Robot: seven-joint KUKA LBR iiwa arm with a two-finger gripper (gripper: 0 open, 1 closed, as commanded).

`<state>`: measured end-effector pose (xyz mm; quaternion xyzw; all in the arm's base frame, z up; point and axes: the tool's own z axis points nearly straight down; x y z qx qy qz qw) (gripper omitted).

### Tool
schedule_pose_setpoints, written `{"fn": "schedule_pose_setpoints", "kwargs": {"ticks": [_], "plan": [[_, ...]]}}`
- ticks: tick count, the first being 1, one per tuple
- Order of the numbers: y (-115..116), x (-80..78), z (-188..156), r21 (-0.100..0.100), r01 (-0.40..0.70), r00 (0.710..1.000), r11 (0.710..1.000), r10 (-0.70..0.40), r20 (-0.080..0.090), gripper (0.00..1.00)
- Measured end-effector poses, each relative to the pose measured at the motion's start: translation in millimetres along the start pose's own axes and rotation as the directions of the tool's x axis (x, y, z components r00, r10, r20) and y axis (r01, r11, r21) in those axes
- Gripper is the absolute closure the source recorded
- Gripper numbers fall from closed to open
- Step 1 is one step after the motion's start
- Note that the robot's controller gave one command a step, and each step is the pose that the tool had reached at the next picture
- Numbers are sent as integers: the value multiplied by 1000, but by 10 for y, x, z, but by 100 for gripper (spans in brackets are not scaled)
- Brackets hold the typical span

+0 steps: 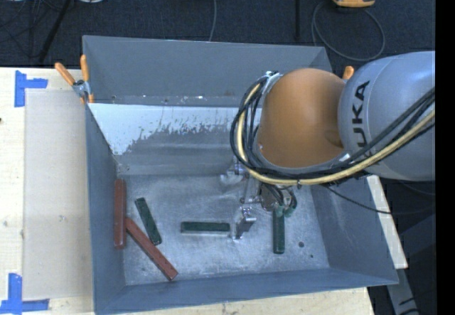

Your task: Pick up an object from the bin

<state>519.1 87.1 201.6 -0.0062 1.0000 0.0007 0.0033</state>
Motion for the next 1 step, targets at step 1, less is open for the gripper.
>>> {"fn": "schedule_pose_setpoints", "kwargs": {"ticks": [1], "plan": [[-105,90,687,0,124,992,992,-124,-5,0]]}}
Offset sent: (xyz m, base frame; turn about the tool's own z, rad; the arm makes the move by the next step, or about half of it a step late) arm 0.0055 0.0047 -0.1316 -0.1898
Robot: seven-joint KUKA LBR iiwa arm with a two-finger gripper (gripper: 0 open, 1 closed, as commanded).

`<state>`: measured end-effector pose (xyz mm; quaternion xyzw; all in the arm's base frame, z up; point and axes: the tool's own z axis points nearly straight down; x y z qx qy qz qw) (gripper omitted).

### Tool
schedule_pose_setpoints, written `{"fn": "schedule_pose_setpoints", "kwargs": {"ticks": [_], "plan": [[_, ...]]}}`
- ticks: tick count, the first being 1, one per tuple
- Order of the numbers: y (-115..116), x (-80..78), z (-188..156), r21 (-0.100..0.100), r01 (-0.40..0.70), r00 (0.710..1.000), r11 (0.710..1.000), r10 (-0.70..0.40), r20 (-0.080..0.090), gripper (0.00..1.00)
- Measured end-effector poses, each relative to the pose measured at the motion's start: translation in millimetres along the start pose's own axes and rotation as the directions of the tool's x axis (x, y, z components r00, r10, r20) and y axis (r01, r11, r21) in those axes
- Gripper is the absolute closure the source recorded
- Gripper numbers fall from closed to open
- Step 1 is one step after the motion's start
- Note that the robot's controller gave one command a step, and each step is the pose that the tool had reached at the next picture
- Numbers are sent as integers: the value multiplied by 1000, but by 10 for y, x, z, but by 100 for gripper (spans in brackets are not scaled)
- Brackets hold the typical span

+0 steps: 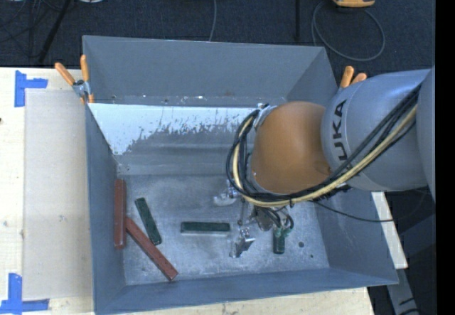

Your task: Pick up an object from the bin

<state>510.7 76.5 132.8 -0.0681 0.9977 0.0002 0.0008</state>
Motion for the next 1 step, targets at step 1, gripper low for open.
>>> {"fn": "schedule_pose_setpoints", "kwargs": {"ticks": [1], "plan": [[138,-215,565,-1,63,998,998,-63,15,100]]}}
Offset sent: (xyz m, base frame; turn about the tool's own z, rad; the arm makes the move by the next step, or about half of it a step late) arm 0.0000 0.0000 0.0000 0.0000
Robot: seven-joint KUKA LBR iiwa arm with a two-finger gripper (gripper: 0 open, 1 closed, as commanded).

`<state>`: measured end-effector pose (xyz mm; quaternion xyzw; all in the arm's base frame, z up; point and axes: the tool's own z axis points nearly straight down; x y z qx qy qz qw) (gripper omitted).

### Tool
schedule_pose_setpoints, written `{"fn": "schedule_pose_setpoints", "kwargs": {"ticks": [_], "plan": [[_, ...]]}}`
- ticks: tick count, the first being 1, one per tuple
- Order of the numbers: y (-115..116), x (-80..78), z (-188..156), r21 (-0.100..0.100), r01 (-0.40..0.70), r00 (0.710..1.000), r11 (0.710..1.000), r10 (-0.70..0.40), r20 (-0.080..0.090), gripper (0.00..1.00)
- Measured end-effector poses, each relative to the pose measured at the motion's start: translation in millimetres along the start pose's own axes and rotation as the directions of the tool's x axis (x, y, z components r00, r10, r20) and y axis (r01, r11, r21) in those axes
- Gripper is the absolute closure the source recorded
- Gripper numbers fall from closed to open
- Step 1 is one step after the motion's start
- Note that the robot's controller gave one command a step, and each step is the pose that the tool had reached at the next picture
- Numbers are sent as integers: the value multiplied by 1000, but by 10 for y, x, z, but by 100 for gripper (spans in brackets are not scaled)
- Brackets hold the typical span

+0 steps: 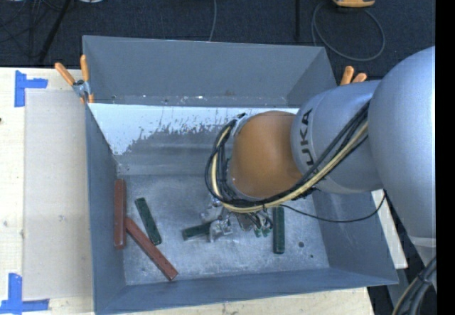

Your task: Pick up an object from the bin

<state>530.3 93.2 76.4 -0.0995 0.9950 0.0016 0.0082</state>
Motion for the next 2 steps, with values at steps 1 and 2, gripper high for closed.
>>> {"fn": "schedule_pose_setpoints", "kwargs": {"ticks": [1,2], "plan": [[0,0,0,0,0,1000,1000,0,0,100],[-86,-60,-1412,2,-25,1000,1000,25,-16,100]]}}
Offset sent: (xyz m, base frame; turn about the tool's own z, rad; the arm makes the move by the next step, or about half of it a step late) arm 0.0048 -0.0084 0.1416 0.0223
